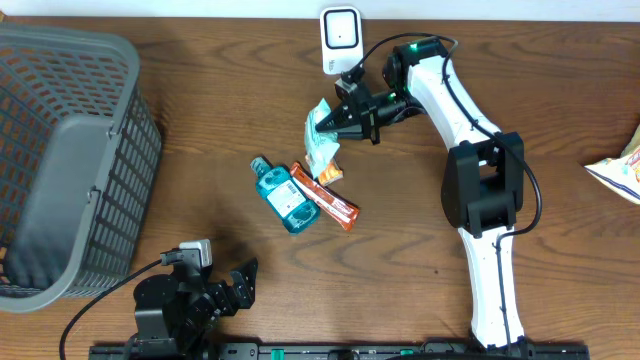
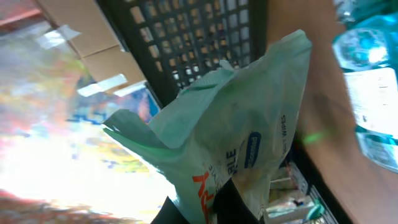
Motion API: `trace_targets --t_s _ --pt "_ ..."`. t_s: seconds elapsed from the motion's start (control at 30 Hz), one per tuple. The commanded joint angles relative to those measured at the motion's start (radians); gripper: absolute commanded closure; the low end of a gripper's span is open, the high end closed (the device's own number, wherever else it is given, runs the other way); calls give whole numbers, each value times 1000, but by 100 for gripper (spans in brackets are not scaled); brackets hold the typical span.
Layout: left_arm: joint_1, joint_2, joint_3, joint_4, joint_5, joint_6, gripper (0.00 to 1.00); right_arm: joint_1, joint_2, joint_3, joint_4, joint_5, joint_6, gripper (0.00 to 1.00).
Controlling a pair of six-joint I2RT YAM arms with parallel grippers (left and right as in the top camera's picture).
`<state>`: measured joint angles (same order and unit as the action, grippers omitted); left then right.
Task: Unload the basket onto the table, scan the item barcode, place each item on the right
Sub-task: 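Hold the wipes pack in front of the white scanner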
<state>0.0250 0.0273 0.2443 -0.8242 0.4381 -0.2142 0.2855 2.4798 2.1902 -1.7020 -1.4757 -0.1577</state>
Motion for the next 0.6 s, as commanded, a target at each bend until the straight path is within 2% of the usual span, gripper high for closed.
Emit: trace_targets --t_s 0.0,0.33,0.43,0.57 --pt "2 -4 5 -13 -6 -9 2 6 -38 8 0 -87 -59 99" --pt "2 -4 5 -13 -6 -9 2 5 -39 5 0 18 -475 99" --pt "2 -4 5 -13 -6 -9 2 2 -39 5 0 61 -513 99" --pt "2 -4 5 -13 -6 -9 2 4 -39 5 0 65 -487 99"
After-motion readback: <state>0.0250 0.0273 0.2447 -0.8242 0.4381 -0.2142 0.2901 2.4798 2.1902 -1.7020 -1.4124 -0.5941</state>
